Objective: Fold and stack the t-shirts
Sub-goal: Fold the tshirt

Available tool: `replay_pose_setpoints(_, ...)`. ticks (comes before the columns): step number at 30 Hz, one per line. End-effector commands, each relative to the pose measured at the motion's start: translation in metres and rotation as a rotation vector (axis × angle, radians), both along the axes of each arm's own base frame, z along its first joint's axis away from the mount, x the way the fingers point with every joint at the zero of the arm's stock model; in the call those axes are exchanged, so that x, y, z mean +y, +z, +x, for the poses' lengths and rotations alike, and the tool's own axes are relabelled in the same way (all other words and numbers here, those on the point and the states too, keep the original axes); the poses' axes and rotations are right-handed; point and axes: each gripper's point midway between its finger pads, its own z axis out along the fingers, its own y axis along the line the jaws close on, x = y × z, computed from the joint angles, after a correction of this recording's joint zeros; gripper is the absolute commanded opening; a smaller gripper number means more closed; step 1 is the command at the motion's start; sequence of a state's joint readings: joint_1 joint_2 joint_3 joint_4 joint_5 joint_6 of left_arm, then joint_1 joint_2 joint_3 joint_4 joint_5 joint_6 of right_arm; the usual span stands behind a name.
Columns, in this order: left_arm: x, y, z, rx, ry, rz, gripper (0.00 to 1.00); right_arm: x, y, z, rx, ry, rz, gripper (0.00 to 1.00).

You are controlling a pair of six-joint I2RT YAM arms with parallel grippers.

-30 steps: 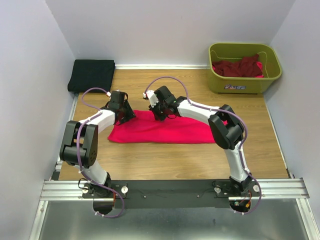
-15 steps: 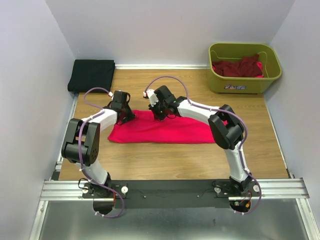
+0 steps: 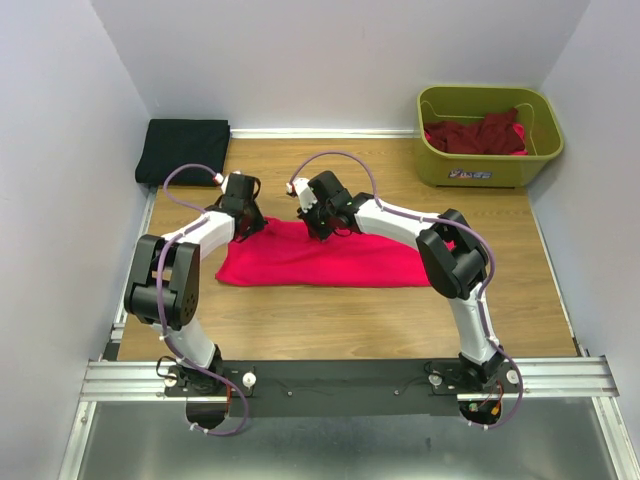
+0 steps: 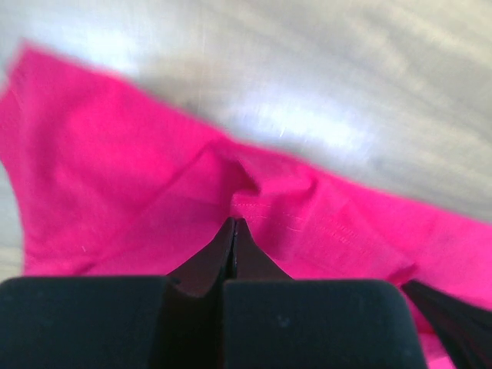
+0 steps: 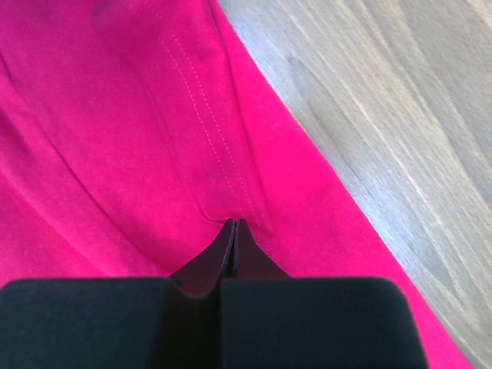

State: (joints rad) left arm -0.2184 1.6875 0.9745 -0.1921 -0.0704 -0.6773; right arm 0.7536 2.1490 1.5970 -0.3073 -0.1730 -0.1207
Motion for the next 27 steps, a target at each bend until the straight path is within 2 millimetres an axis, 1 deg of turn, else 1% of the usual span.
replay_pose_setpoints(1,0.014,0.023,0.021,-0.074,0.016,0.104,0.00,0.005,0.011,0.017,-0.075,-0.030,-0.003,0.01)
replay_pose_setpoints(5,0.021,0.037,0.037,-0.101,0.024,0.126,0.00,0.006,0.016,0.023,-0.099,-0.037,-0.007,0.01)
replay_pose_setpoints(9,0.026,0.044,0.044,-0.109,0.030,0.140,0.00,0.005,0.021,0.030,-0.124,-0.051,-0.014,0.01)
replay_pose_setpoints(13,0.032,0.051,0.043,-0.120,0.050,0.134,0.00,0.007,0.027,0.035,-0.149,-0.055,-0.010,0.00)
replay_pose_setpoints(14,0.036,0.056,0.043,-0.130,0.062,0.135,0.00,0.008,0.030,0.038,-0.161,-0.052,-0.008,0.01)
replay_pose_setpoints(19,0.046,0.065,0.040,-0.143,0.086,0.134,0.00,0.011,0.033,0.044,-0.186,-0.044,-0.013,0.01)
replay_pose_setpoints(22,0.047,0.074,0.040,-0.167,0.090,0.127,0.00,0.012,0.033,0.047,-0.198,-0.040,-0.018,0.01)
replay_pose_setpoints(25,0.047,0.079,0.043,-0.184,0.084,0.127,0.00,0.011,0.036,0.051,-0.218,-0.051,-0.026,0.00)
replay_pose_setpoints(27,0.046,0.082,0.046,-0.192,0.075,0.125,0.00,0.009,0.035,0.051,-0.222,-0.051,-0.034,0.00)
